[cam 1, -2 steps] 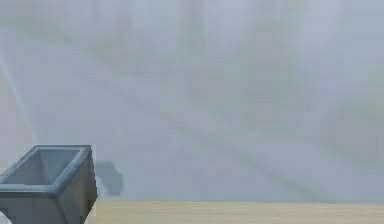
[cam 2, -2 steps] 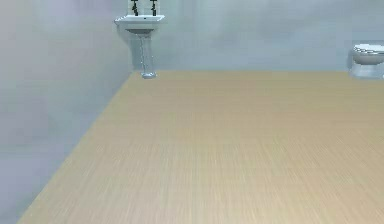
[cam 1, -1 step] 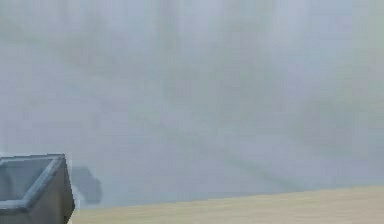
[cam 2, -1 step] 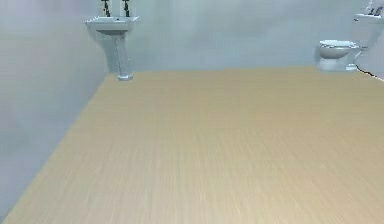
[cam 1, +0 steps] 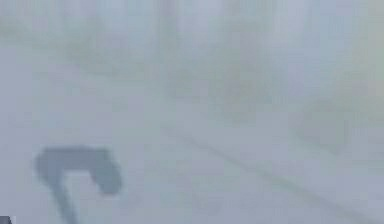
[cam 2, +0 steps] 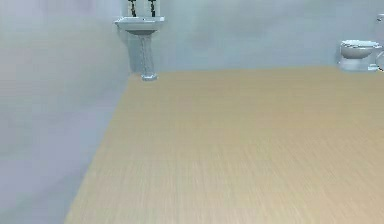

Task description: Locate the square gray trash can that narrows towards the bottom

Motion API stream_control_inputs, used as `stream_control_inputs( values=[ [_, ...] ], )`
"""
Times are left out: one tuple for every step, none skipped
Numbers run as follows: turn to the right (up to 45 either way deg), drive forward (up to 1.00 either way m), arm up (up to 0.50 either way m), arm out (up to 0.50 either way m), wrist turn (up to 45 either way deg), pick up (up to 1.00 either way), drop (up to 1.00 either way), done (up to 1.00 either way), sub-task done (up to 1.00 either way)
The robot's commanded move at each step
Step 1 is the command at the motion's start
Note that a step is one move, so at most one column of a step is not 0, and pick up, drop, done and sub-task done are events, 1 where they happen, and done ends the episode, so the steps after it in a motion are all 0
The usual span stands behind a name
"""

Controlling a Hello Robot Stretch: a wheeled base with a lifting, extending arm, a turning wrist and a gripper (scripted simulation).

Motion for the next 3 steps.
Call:
stream_control_inputs(
  values=[
    [-45.0, 0.00, 0.00, 0.00, 0.0, 0.00, 0.00, 0.00, 0.00],
    [-18.0, 0.00, 0.00, 0.00, 0.0, 0.00, 0.00, 0.00, 0.00],
    [0.0, 0.00, 0.00, 0.00, 0.0, 0.00, 0.00, 1.00, 0.00]
  ],
)
